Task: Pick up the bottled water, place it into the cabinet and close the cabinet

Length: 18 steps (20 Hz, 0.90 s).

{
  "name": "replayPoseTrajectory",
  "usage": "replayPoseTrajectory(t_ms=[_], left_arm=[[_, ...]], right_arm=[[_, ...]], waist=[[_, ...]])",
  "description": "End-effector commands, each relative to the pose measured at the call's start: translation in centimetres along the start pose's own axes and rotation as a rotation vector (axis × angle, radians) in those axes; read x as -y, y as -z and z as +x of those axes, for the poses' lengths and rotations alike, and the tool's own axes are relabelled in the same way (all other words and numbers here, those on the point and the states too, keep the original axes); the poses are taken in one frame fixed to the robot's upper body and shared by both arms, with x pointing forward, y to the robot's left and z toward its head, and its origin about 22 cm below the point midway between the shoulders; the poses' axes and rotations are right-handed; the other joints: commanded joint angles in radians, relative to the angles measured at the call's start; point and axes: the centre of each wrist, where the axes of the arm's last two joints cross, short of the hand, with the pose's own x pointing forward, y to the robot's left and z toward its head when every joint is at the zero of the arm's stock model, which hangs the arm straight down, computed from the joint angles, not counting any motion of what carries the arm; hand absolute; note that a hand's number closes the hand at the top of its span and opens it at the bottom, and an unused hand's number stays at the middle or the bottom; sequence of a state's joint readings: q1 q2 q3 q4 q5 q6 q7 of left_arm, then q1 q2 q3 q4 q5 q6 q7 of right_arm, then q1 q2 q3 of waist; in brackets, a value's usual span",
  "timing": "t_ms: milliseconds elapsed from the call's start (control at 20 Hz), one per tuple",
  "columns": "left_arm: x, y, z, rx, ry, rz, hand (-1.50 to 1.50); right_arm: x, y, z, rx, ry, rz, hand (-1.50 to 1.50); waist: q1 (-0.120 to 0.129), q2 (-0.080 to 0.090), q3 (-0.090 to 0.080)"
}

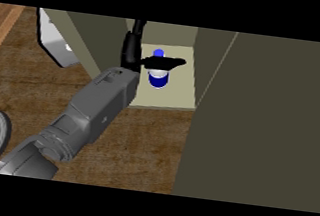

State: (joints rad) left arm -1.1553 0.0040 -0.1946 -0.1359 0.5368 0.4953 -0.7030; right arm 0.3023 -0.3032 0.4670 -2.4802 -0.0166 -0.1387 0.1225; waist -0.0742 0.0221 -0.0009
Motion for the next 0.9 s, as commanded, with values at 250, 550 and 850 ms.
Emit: replayPoseTrajectory(t_ms=[250,550,850], left_arm=[[0.8,-0.1,0.9,0.067,-0.248,-0.213,-1.5],[1.3,-0.9,1.6,0.064,-0.358,-0.224,-1.5],[1.5,-4.5,1.3,0.011,-0.412,-0.255,-1.5]], right_arm=[[0.4,-0.7,2.0,0.016,0.014,-0.008,-1.5],[0.3,-0.8,2.4,-0.005,-0.01,-0.018,-1.5],[-0.1,-0.7,2.6,-0.01,-0.015,-0.03,-1.5]], waist=[[0.019,-0.014,0.0],[0.056,-0.026,0.001],[0.083,-0.034,0.001]])
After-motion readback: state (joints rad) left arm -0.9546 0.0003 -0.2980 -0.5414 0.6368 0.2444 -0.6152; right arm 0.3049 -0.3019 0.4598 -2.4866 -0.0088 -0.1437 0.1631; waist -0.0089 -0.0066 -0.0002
